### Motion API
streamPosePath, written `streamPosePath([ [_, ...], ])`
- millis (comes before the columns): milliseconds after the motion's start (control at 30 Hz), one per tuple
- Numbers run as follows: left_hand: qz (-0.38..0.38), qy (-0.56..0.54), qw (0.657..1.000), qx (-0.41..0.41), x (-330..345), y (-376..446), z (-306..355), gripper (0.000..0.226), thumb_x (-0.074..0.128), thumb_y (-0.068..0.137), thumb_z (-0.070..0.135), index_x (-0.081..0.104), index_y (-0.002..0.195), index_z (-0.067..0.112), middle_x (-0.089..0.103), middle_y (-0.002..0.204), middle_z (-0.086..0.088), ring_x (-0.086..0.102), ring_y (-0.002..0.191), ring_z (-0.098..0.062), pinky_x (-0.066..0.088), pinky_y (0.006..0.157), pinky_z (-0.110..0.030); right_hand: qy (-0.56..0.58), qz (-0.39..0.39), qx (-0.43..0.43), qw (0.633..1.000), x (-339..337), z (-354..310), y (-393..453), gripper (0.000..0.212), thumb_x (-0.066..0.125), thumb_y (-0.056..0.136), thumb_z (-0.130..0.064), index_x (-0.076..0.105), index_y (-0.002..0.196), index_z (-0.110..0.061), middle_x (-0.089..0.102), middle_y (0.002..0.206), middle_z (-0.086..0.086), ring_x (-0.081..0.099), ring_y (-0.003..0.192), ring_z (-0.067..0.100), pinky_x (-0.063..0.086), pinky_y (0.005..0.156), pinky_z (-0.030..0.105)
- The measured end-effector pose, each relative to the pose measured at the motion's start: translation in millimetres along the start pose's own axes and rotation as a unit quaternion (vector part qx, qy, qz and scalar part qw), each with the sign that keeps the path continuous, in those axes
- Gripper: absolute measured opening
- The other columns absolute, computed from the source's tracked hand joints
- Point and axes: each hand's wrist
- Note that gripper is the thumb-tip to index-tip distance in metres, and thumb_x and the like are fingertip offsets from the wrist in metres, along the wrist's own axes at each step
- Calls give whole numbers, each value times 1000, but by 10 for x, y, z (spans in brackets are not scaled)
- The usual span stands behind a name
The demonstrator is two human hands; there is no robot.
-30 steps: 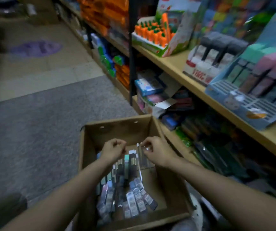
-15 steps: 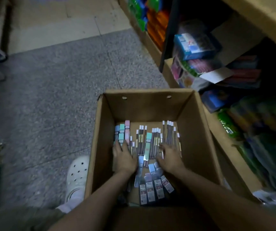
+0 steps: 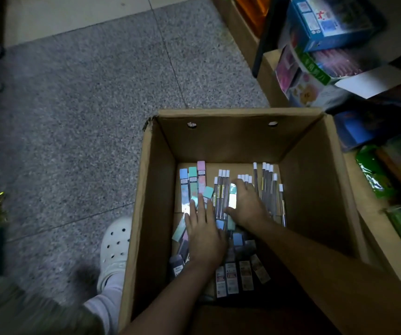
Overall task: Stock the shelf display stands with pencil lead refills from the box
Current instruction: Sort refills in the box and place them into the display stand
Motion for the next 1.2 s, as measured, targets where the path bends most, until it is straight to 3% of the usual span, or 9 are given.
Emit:
streamPosePath([
  [133,42,-64,997,30,7,-63,9,72,52,93,23,14,154,22,-11,163,1,-9,149,-23,3,120,-35,31,39,18,999,-37,127,-85,75,78,80,-17,35,141,-21,47,136,7,56,113,22,50,83,29],
  [233,80,-71,993,-50,-67,33,-79,70,50,95,28,13,154,25,-7,163,-3,-5,149,-26,5,119,-35,101,48,35,993,-106,239,-149,68,73,82,-7,37,139,-21,57,122,7,60,102,19,55,82,31],
  [467,-22,-87,994,-56,-9,128,-56,79,42,99,42,-8,155,16,-15,162,-4,-16,148,-27,-2,119,-38,272,62,96,956,-95,324,-329,65,64,86,5,38,139,-24,59,99,0,66,96,22,60,77,43],
  [600,-34,-110,993,-27,61,162,98,82,46,98,37,-10,155,18,-18,161,-3,-21,147,-26,-12,116,-37,273,81,105,953,-37,376,-411,64,66,86,2,40,136,-26,62,100,-2,66,92,17,59,70,31],
  [667,-52,-169,984,-8,46,205,147,76,46,99,33,-3,156,20,-15,162,-1,-17,148,-23,-6,118,-39,274,83,104,953,-45,394,-461,62,65,87,1,41,136,-28,63,102,-1,65,86,12,54,59,21],
  [767,-20,-274,962,-16,-75,189,116,61,51,98,26,24,153,21,9,163,-3,8,149,-24,16,121,-43,327,61,102,937,-108,394,-540,56,58,91,2,44,134,-30,60,96,-3,66,83,14,60,61,30],
  [867,12,-407,910,-71,-233,19,14,41,55,97,19,50,137,17,51,135,-2,49,122,-18,43,104,-35,392,-2,80,916,-221,335,-604,54,56,91,6,45,133,-25,61,98,0,67,87,19,60,62,29],
  [1067,-190,-540,816,-82,-365,-336,17,25,51,100,14,57,119,-1,69,95,-14,68,80,-21,59,74,-31,461,-109,44,879,-307,103,-766,50,65,86,6,50,130,-12,64,99,11,67,82,20,60,62,26],
  [1200,-163,-526,822,-143,-337,-397,3,14,47,100,5,52,110,-4,65,90,-15,66,72,-18,59,75,-35,283,-84,21,955,-257,276,-917,51,81,76,-13,56,121,-16,63,102,7,64,86,15,59,70,27],
])
Point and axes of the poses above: each hand's wrist, its own y-axis towards the middle knuckle, its own x-axis out of the palm, z = x × y
